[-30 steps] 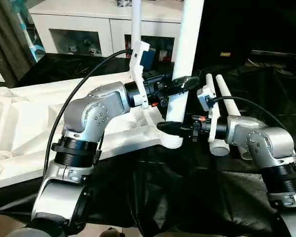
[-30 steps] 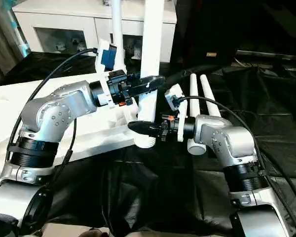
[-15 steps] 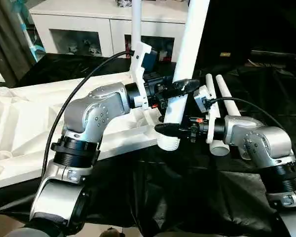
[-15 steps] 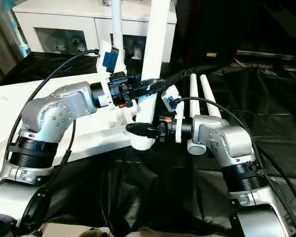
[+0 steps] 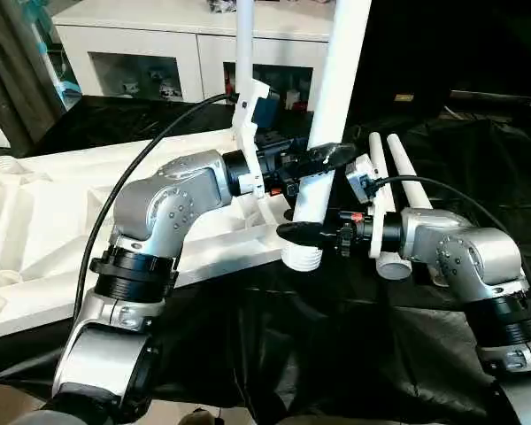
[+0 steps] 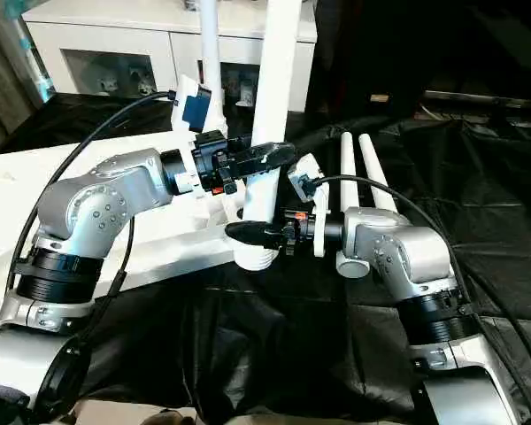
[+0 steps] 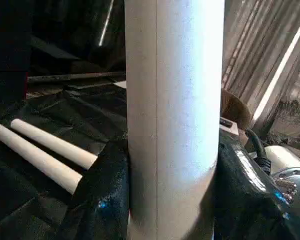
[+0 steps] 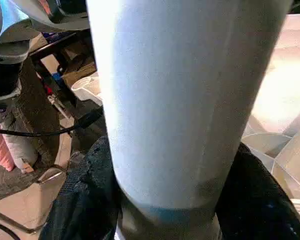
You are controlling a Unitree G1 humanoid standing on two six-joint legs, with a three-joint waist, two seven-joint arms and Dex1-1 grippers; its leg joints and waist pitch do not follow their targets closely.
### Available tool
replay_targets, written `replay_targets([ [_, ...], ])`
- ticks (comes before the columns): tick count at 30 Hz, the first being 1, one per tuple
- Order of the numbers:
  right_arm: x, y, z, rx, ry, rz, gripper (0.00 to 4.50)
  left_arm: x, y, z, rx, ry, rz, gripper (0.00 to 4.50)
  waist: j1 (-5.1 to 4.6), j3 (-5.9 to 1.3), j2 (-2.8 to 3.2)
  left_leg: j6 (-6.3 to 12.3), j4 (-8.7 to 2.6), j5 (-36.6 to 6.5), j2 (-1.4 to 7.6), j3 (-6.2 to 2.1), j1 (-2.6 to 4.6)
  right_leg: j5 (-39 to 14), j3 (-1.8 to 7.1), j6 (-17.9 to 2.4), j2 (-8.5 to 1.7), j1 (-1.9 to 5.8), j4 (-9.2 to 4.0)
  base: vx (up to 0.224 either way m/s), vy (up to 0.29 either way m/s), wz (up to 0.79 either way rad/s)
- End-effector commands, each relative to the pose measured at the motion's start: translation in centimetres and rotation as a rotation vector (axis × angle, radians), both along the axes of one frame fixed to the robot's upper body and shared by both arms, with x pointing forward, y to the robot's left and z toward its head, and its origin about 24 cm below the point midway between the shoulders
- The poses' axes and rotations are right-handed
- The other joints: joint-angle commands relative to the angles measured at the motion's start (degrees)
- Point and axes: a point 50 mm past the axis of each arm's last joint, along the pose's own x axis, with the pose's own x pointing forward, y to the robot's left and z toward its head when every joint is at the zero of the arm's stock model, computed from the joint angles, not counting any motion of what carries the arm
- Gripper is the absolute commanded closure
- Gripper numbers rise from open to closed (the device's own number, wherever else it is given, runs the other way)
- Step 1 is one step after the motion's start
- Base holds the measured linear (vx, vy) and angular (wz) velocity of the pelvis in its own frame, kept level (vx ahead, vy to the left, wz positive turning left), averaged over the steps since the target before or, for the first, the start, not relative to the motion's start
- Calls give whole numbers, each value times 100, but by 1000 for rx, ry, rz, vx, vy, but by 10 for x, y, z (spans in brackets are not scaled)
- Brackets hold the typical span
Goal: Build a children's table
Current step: Pick table leg
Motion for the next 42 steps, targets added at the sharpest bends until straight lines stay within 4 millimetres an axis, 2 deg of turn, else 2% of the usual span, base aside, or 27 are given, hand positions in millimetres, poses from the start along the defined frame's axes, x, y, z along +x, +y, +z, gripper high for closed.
replay_targets([
  [1, 4, -10, -1, -15, 3, -60, 247, -2, 5, 5, 1, -40, 22, 264, -2, -473, -53, 135, -352, -846, 181, -97, 121, -740, 220, -1270, -275, 320, -346, 0, 0, 0],
  [4, 3, -9, -1, -16, 1, -58, 247, -1, 6, 6, -17, -35, 20, 264, 0, -469, -60, 137, -351, -874, 178, -95, 121, -802, 219, -1260, -277, 321, -356, 0, 0, 0],
  [5, 3, -9, -1, -15, 1, -57, 249, -1, 6, 6, -27, -32, 23, 208, -2, -470, -56, 133, -351, -876, 182, -96, 124, -815, 220, -1255, -276, 316, -356, 0, 0, 0],
  [11, 5, -8, -1, -5, -16, -79, 250, 3, 9, 9, -95, -19, 52, 177, 3, -476, -54, 137, -345, -842, 176, -95, 118, -777, 220, -1250, -281, 321, -357, 0, 0, 0],
  [12, 9, -9, -1, -5, -34, -118, 251, 7, 13, 9, -150, -25, 88, 160, 1, -472, -63, 143, -342, -836, 168, -93, 110, -789, 218, -1259, -281, 315, -366, 0, 0, 0],
  [14, 17, -12, -3, -9, -57, -215, 251, 14, 22, 9, -253, -47, 160, 159, -2, -469, -75, 107, -340, -869, 155, -87, 99, -878, 217, -1265, -297, 312, -396, 0, 0, 0],
  [16, 22, -14, -5, -5, -71, -275, 251, 19, 29, 2, -244, -58, 218, 159, 4, -481, -69, 73, -347, -877, 158, -104, 111, -925, 210, -1218, -292, 323, -390, 0, 0, 0],
  [17, 27, -18, -8, -14, -96, -371, 251, 20, 36, -14, -147, -87, 229, 159, -7, -480, -61, 58, -361, -908, 169, -105, 126, -958, 216, -1110, -288, 295, -393, 0, 0, 0],
  [18, 29, -21, -10, -23, -109, -407, 251, 19, 37, -22, -69, -107, 219, 159, -30, -481, -65, 36, -369, -915, 161, -105, 119, -1000, 211, -1033, -274, 309, -377, 0, 0, 0],
  [20, 30, -22, -11, -28, -118, -440, 252, 18, 37, -30, -5, -115, 199, 159, -37, -486, -44, 33, -377, -849, 179, -107, 133, -895, 222, -984, -273, 288, -368, 0, 0, 0],
  [21, 31, -26, -14, -36, -130, -493, 252, 18, 38, -44, 115, -107, 189, 159, -37, -493, -20, 29, -374, -814, 177, -101, 146, -810, 227, -995, -268, 279, -354, 0, 0, 0],
  [22, 31, -26, -14, -36, -130, -493, 252, 18, 38, -44, 115, -107, 189, 159, -37, -493, -20, 29, -374, -814, 177, -101, 146, -810, 227, -995, -268, 279, -354, 0, 0, 0],
  [25, 32, -26, -15, -42, -137, -507, 252, 19, 38, -48, 153, -108, 193, 159, -35, -493, -12, 27, -378, -866, 188, -95, 151, -591, 227, -1160, -278, 294, -328, 0, 0, 0],
  [26, 34, -29, -16, -40, -159, -558, 252, 21, 41, -66, 336, -157, 171, 159, -37, -490, 12, 23, -377, -899, 186, -97, 145, -553, 224, -1217, -278, 293, -319, 0, 0, 0],
  [27, 35, -30, -16, -37, -168, -578, 252, 22, 43, -75, 416, -173, 156, 159, -58, -479, 36, 22, -386, -1043, 167, -95, 151, -789, 228, -1055, -261, 258, -392, 0, 0, 0],
  [28, 35, -30, -16, -37, -168, -578, 252, 22, 43, -75, 416, -173, 156, 159, -72, -476, 14, -7, -393, -1083, 157, -101, 144, -819, 229, -1018, -256, 284, -374, 0, 0, 0],
  [29, 37, -33, -16, -29, -188, -622, 252, 23, 50, -90, 545, -191, 119, 159, -63, -476, 34, -37, -401, -1127, 159, -109, 153, -921, 232, -957, -279, 279, -418, 0, 0, 0],
  [30, 37, -35, -17, -29, -202, -650, 252, 24, 58, -102, 642, -180, 83, 159, -85, -476, 33, -84, -408, -1168, 149, -109, 146, -1006, 235, -921, -273, 283, -406, 0, 0, 0],
  [31, 37, -35, -17, -29, -203, -651, 252, 24, 58, -102, 645, -179, 81, 176, -80, -485, 92, -117, -404, -1180, 151, -117, 158, -1017, 235, -910, -281, 282, -402, 0, 0, 0],
  [32, 34, -37, -18, -37, -206, -652, 252, 23, 64, -108, 685, -143, 40, 193, -111, -493, 114, -170, -409, -1227, 158, -121, 166, -860, 232, -995, -276, 288, -384, 0, 0, 0],
  [33, 34, -37, -18, -37, -206, -652, 252, 23, 64, -108, 685, -143, 40, 193, -122, -491, 103, -169, -413, -1243, 164, -120, 161, -795, 230, -1045, -277, 290, -378, 0, 0, 0],
  [36, 30, -39, -23, -61, -206, -642, 252, 19, 74, -119, 752, -104, -9, 208, -148, -499, 141, -131, -404, -1292, 167, -119, 160, -458, 220, -1305, -271, 302, -342, 0, 0, 0],
  [37, 30, -39, -23, -61, -206, -642, 252, 19, 74, -119, 752, -104, -9, 208, -154, -496, 127, -112, -402, -1312, 164, -114, 160, -440, 220, -1333, -268, 302, -345, 0, 0, 0],
  [38, 29, -39, -24, -63, -207, -642, 252, 20, 76, -122, 767, -104, -13, 227, -155, -495, 130, -77, -396, -1331, 161, -113, 158, -449, 219, -1374, -273, 310, -348, 0, 0, 0],
  [40, 28, -39, -24, -62, -204, -643, 252, 19, 77, -124, 774, -98, -23, 234, -150, -493, 150, -60, -393, -1381, 165, -111, 163, -557, 223, -1411, -290, 312, -354, 0, 0, 0],
  [42, 28, -40, -25, -65, -207, -646, 252, 20, 78, -126, 778, -95, -34, 245, -154, -468, 143, -50, -400, -1492, 157, -109, 159, -886, 223, -1354, -292, 311, -401, 0, 0, 0],
])
